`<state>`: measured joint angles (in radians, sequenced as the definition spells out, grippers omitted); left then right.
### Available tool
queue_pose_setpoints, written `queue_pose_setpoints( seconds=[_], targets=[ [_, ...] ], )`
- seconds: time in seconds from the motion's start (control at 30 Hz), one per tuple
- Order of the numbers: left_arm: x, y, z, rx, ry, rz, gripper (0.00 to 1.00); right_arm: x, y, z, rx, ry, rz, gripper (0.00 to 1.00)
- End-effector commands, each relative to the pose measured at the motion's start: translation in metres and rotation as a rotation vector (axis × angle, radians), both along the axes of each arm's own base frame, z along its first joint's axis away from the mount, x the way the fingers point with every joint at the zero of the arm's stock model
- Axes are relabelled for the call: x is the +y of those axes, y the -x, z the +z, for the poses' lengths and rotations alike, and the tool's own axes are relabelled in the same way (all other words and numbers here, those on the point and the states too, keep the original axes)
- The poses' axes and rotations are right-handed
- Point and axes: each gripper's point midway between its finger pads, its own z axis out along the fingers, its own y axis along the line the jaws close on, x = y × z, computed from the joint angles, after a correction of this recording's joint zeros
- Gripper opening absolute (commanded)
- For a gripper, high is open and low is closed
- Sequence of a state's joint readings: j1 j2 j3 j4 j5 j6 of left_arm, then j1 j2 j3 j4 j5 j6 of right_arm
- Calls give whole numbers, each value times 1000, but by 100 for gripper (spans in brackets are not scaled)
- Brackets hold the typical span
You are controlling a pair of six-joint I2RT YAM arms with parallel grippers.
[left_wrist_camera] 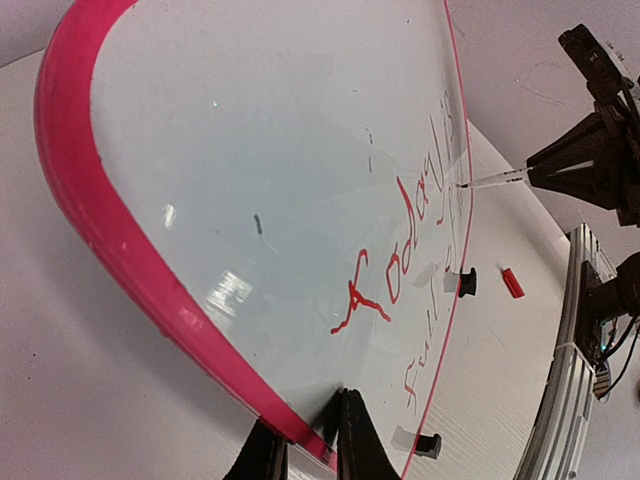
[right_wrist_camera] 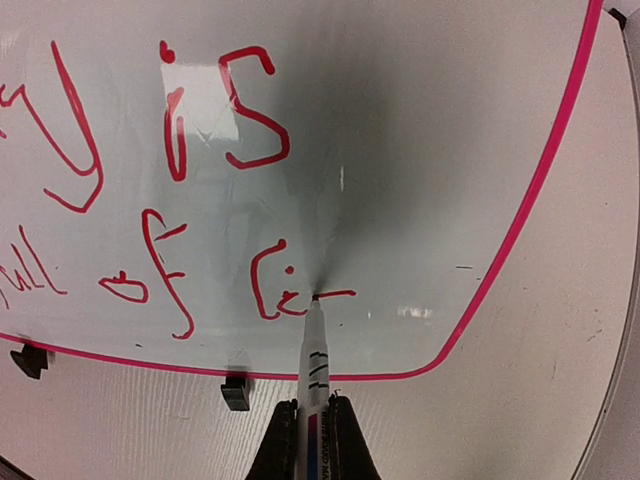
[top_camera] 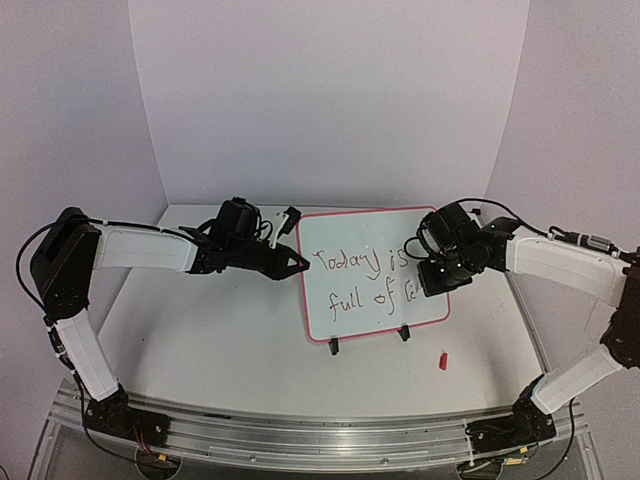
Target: Write a sentence on the whiteboard
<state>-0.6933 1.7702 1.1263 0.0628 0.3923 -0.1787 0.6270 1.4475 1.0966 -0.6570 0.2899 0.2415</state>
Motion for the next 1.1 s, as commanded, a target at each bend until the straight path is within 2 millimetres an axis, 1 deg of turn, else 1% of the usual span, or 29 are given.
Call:
queue_pose_setpoints(
  seconds=[0.0,0.13,0.23,0.57,0.7,0.93,1.07],
  targets=[
    [73,-36,-78,-75,-396,216,0,3,0,-6,8,-29,-9,0],
    [73,-36,-78,-76,-399,215,0,-7,3,-11,18,15,-30,0],
    [73,-36,-78,-76,-400,214,0,-11,3,-9,12,33,-38,0],
    [75,-34,-79,-78,-399,214,0,-16,-11,15,-74,60,-67,0],
    [75,-34,-80,-76,-399,215,0,-13,-14,20,-84,49,-58,0],
    [75,-34,-78,-79,-397,216,0,-12,-11,14,-62,41,-54,0],
    [75,-34,-77,-80,-395,216,0,-13,-4,3,-30,39,-57,0]
  ],
)
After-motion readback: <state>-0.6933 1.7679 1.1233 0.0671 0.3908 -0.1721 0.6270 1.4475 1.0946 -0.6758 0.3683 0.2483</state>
